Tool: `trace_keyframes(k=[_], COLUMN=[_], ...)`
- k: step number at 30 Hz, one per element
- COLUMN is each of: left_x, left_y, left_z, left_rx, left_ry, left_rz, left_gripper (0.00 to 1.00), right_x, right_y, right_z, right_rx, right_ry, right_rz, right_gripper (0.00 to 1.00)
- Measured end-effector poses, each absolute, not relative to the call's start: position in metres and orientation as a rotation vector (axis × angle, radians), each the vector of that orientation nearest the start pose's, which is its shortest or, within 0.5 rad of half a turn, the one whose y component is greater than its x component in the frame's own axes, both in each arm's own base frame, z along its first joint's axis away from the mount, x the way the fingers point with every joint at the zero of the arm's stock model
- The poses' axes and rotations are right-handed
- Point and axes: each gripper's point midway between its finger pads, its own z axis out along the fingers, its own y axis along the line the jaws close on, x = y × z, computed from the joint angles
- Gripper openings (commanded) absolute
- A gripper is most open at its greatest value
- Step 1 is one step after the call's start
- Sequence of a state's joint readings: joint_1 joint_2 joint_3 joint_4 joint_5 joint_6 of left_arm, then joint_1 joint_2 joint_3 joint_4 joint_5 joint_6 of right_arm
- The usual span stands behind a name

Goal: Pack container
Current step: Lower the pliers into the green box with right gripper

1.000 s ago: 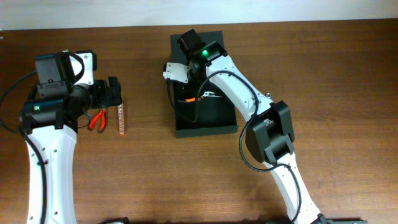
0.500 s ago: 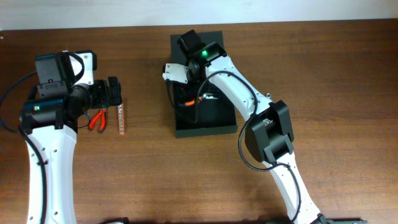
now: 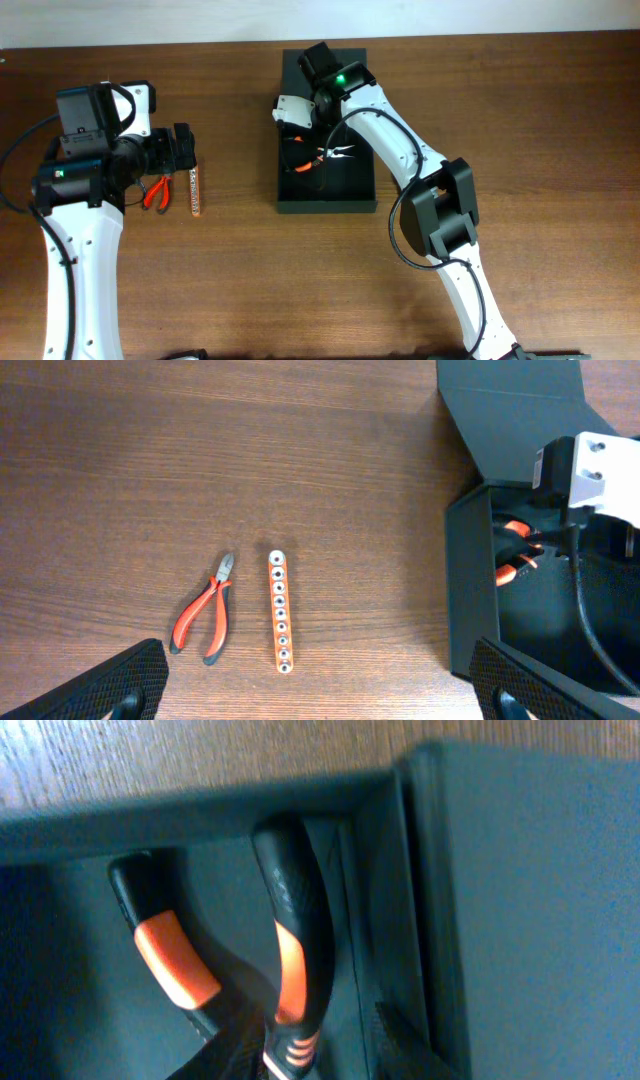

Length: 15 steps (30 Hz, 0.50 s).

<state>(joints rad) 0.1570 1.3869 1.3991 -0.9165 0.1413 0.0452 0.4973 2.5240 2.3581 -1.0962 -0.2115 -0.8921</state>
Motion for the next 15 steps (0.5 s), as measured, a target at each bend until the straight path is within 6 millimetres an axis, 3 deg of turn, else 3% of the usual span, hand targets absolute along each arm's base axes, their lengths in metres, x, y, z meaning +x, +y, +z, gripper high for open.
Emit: trace_keyframes(k=[2,9,15], left_x=[0.3662,0.3662,0.3662], left_y=[0.0334,0.0334,0.0334], left_z=[0.2441,0.2441,0.2441], left_rx=[-0.077,-0.077,-0.077], left_ry=[2.463,2.463,2.463], left_rz=[-0.087,-0.087,-0.087], left_gripper=[0.99,0.99,0.99], right_x=[0.4742,0.4658,0.4668], right_y=[0.2975,0.2927,0.2943], right_z=[0.0539,0.0511,0.0517], right_rx=[-1.827,-1.835,-1.825], right_ry=[2.121,2.167,2.165], right_rz=[0.204,0.221,0.228], right_gripper=[0.18,0.18,0.11])
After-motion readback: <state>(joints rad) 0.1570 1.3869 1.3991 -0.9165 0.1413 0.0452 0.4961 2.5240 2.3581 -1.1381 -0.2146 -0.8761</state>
